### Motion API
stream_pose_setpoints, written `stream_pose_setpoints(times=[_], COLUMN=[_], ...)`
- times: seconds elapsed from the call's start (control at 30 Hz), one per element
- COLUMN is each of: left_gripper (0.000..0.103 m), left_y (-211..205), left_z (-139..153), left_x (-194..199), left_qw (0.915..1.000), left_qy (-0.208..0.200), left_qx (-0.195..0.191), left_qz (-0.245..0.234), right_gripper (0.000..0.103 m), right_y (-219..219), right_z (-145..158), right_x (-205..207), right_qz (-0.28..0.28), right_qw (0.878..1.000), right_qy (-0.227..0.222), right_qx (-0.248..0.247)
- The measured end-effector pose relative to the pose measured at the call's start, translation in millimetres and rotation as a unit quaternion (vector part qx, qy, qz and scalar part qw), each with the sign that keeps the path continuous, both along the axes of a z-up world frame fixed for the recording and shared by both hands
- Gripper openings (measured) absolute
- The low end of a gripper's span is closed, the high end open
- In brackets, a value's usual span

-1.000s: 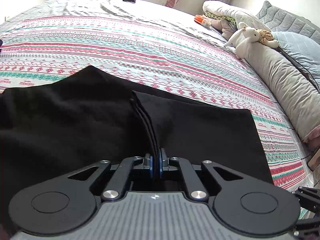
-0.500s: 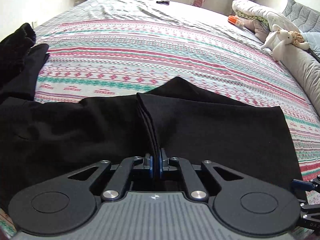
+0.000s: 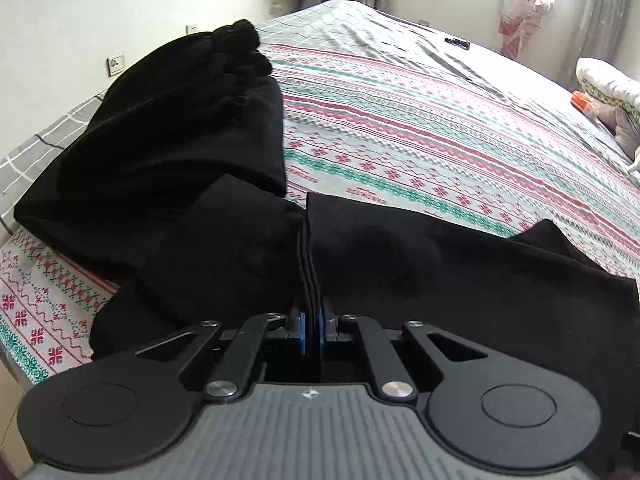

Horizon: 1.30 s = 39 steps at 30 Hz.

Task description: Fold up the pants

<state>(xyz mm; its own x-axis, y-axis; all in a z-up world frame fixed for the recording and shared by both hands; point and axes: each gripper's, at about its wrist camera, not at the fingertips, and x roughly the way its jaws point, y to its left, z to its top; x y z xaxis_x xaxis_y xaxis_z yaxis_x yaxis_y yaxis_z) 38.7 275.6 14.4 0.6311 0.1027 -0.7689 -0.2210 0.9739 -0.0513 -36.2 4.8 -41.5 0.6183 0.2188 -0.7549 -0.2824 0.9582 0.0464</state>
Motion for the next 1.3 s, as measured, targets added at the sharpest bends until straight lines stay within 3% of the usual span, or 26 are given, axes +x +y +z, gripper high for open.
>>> stream_pose_setpoints(times=[0.4, 0.47, 0.57, 0.73, 0.93, 1.17, 1.3], left_gripper=[0.028, 0.043, 0.055, 0.068, 0.079, 0.081, 0.085], left_y=[56.5, 60.1, 60.8, 48.3, -0.3, -55.8, -77.0], left_z=[3.7, 2.1, 7.4, 16.8, 10.1, -16.9, -21.5], left_x=[-15.2, -15.7, -23.5, -36.0, -43.7, -47.1, -51.4], left_qw=[0.9962, 0.9941, 0.9905, 0.9933, 0.9976, 0.9917, 0.9858], left_qy=[-0.042, -0.051, -0.065, -0.080, -0.064, -0.021, -0.024], left_qx=[0.016, 0.026, 0.039, 0.021, 0.003, -0.011, 0.007], left_qz=[0.074, 0.093, 0.114, 0.080, -0.028, -0.127, -0.166], right_gripper=[0.055, 0.056, 0.061, 0.063, 0.063, 0.063, 0.063], right_y=[9.4, 8.5, 3.8, -14.7, -21.2, -18.1, -24.8], right_z=[-5.8, -4.5, -0.2, 10.0, 7.2, -2.2, -2.8], right_x=[2.9, 1.7, 0.2, -1.7, -10.2, -34.0, -50.8], right_qz=[0.010, 0.009, -0.001, -0.020, -0.009, 0.037, 0.050], right_qw=[1.000, 1.000, 1.000, 1.000, 0.999, 0.999, 0.998], right_qy=[0.008, 0.007, 0.004, 0.005, 0.022, 0.032, 0.020], right_qx=[-0.015, -0.018, -0.016, 0.019, 0.023, -0.010, -0.014])
